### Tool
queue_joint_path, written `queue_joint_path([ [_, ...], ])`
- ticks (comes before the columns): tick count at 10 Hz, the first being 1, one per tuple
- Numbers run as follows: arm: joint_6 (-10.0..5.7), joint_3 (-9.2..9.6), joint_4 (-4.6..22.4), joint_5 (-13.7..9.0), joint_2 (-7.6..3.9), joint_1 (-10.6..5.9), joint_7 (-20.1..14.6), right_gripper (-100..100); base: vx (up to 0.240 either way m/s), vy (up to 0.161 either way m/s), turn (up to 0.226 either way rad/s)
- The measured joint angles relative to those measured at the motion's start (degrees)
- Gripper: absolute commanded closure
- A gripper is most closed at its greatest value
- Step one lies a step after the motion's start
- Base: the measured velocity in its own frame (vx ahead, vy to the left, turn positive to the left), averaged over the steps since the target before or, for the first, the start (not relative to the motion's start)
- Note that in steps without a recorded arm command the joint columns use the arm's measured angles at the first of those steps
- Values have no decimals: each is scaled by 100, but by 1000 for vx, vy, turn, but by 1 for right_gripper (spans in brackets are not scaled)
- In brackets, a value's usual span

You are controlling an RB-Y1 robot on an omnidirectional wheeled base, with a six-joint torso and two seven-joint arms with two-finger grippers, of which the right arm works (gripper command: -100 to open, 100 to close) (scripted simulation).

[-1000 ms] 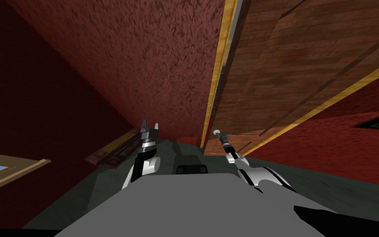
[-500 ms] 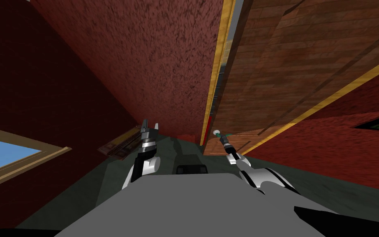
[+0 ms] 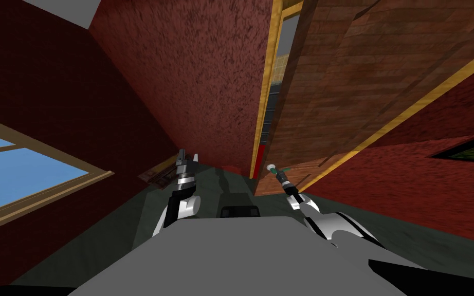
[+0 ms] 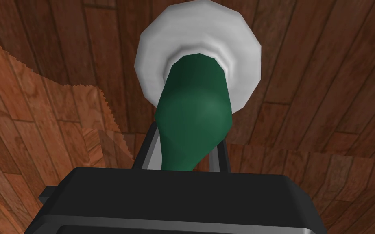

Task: Pull the door open

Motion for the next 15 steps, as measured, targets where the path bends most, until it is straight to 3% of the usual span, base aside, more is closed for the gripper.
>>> queue_joint_path([
  [1, -17, 53, -152, 31, -63, 109, -82, 100, -173, -68, 67],
  [3, -101, 102, -91, 62, -89, 100, -155, 100, -93, -40, 61],
  [4, -244, 133, 94, 81, -119, 49, -194, 100, -122, -66, 76],
  [5, -296, 150, 40, 90, -147, 108, -229, 100, -143, -67, 132],
  [6, -214, 169, -363, 98, -235, 366, -281, 100, -128, -50, 60],
  [8, -426, 216, -96, 130, -246, 286, -330, 100, -74, -31, 35],
  [10, -580, 261, -145, 155, -337, 420, -409, 100, -125, -63, 90],
  [11, -720, 297, -5, 178, -371, 386, -456, 100, -112, -68, 92],
  [12, -731, 325, -228, 193, -446, 560, -515, 100, -107, -71, 54],
  [15, -1004, 407, 24, 247, -490, 521, -606, 100, -104, -53, 65],
])
